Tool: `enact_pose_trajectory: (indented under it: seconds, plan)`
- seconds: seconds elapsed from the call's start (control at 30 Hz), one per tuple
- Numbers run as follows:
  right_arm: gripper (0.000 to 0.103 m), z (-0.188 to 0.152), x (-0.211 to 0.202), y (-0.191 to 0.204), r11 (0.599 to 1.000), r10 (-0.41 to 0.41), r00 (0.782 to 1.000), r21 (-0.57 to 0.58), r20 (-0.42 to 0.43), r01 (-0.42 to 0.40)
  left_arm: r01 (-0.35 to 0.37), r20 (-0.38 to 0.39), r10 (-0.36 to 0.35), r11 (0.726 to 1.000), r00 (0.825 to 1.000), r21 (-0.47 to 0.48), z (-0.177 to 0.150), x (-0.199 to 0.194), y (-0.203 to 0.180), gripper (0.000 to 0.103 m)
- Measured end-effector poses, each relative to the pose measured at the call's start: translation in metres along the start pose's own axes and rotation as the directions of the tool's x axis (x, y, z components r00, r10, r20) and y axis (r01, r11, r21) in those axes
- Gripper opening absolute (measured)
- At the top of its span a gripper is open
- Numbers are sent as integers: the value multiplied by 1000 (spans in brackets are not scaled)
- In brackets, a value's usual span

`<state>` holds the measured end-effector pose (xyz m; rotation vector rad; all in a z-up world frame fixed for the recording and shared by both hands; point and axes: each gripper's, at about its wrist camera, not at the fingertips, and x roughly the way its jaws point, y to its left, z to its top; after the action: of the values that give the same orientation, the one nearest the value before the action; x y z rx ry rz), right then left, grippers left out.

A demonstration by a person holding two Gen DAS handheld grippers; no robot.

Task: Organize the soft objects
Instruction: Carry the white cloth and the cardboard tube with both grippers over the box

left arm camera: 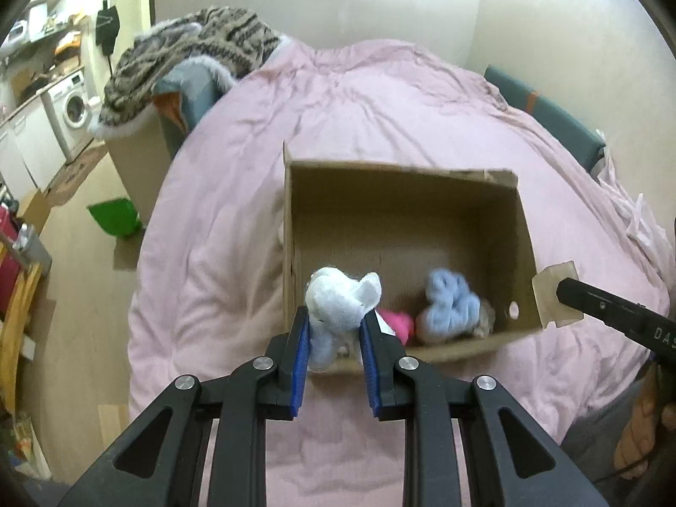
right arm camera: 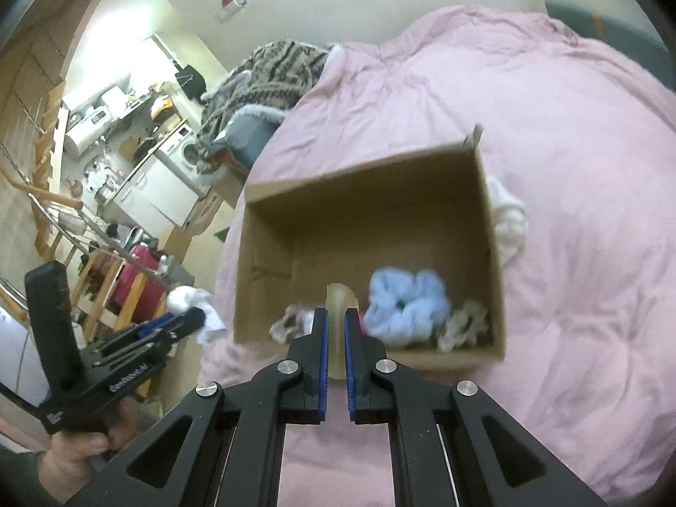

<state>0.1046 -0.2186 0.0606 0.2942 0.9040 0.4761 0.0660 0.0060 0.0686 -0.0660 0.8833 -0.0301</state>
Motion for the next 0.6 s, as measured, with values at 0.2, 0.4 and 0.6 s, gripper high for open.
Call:
enact_pose_trajectory:
  seconds: [0.2, 0.4, 0.6]
  plan:
    - [9, 19, 6, -14, 1000, -27, 998, -2, 52, 27, -7, 52, 6, 1000, 999, 19, 24, 20, -2, 21]
    - [9, 13, 30, -42, 995, -67, 998, 75, -16, 68, 70, -7, -71, 997, 997, -43, 15, 50, 9, 21]
    - [9, 14, 34, -55, 990, -84, 996, 115, -3, 84, 53, 13, -53, 999, 999, -6, 13, 58, 7, 21]
